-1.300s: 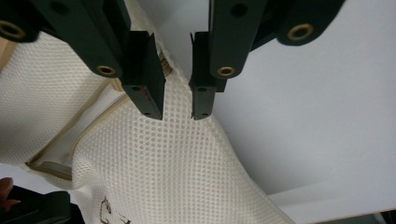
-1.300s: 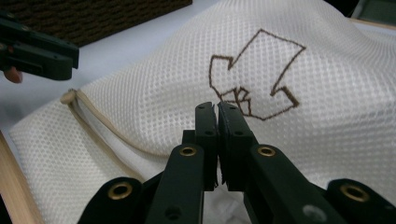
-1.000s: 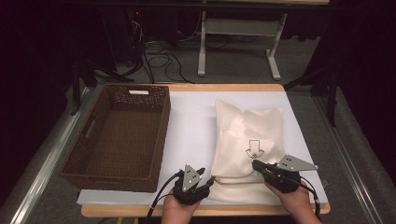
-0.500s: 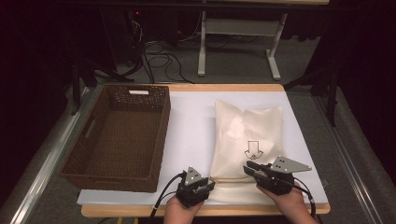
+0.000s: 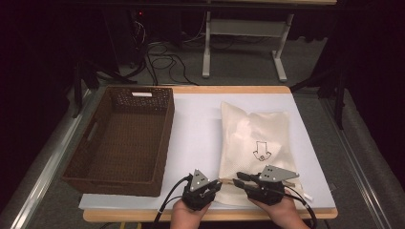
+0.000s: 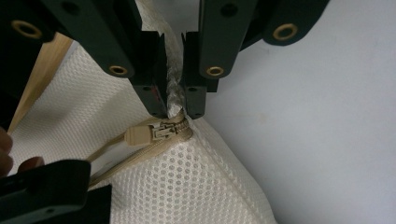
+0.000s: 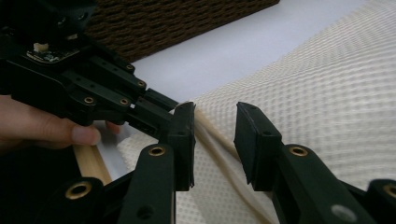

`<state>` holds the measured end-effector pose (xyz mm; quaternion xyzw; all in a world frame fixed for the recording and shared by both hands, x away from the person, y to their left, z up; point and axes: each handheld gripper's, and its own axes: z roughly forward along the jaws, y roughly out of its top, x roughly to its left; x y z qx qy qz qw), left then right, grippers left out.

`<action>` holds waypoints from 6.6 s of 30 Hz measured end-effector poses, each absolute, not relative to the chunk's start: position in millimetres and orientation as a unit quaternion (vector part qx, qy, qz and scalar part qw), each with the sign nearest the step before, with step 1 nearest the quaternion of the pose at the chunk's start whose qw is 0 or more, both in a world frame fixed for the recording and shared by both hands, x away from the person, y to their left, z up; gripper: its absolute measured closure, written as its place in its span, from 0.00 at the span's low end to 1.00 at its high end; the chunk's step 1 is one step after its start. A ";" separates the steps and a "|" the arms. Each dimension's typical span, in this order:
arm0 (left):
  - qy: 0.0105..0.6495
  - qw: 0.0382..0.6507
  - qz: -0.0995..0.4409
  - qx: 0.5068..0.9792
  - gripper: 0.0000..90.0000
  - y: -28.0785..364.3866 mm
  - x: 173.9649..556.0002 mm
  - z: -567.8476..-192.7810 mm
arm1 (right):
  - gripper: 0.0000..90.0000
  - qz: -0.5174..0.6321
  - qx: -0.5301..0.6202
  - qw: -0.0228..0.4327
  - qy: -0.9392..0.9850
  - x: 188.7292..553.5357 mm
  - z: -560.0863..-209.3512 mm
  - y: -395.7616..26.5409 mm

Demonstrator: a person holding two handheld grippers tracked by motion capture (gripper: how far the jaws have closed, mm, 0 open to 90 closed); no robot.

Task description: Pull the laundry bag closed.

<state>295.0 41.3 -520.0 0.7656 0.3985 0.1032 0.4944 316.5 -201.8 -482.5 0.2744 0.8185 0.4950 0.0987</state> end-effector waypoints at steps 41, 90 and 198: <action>0.382 0.476 0.151 0.777 0.91 30.0 293.5 -517.2 | 0.89 0.496 0.265 0.089 0.822 314.7 -487.4 -191.5; 0.381 0.528 0.114 0.750 0.97 41.4 291.0 -502.1 | 0.99 0.496 0.279 0.068 0.820 320.7 -487.9 -195.8; 0.405 0.516 0.085 0.749 0.94 53.5 307.3 -514.5 | 0.98 0.444 0.307 0.082 0.838 330.6 -495.8 -231.2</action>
